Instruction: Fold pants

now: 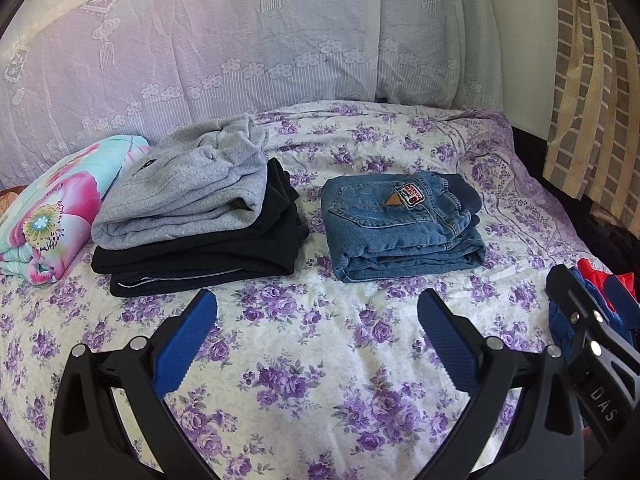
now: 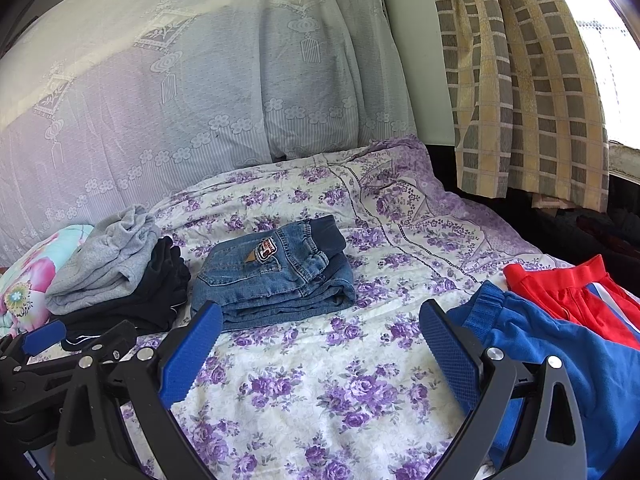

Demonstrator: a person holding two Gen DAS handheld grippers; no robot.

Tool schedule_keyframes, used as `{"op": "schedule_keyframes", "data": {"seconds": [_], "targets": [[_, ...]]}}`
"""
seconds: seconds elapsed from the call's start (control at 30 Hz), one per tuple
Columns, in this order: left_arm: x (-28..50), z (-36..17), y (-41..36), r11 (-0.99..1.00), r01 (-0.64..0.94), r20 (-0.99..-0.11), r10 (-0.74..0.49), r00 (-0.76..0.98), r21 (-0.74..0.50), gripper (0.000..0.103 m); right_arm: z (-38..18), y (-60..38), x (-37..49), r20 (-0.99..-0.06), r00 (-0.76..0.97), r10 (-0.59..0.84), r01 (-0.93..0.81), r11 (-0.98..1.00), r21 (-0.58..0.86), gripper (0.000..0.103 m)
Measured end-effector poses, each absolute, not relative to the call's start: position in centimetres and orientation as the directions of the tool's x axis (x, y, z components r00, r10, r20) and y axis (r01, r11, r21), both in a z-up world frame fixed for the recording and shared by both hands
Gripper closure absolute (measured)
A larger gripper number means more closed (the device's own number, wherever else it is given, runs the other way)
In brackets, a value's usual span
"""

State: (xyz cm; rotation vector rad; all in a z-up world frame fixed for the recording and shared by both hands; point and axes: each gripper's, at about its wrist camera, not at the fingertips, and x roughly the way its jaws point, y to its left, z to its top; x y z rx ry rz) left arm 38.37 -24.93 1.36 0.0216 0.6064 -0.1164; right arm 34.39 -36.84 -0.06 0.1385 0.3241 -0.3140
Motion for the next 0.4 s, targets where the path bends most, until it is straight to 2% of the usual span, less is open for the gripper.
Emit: {"op": "schedule_keyframes", "data": {"seconds": [0.4], "targets": [[38.64, 1.33, -24.83, 0.992, 0.125, -0.593, -0.108, 0.798, -0.013, 0.005, -0.29, -36.43, 34.45, -0.339, 0.897, -0.282, 0.328, 0.941, 0.083, 0.004]]}}
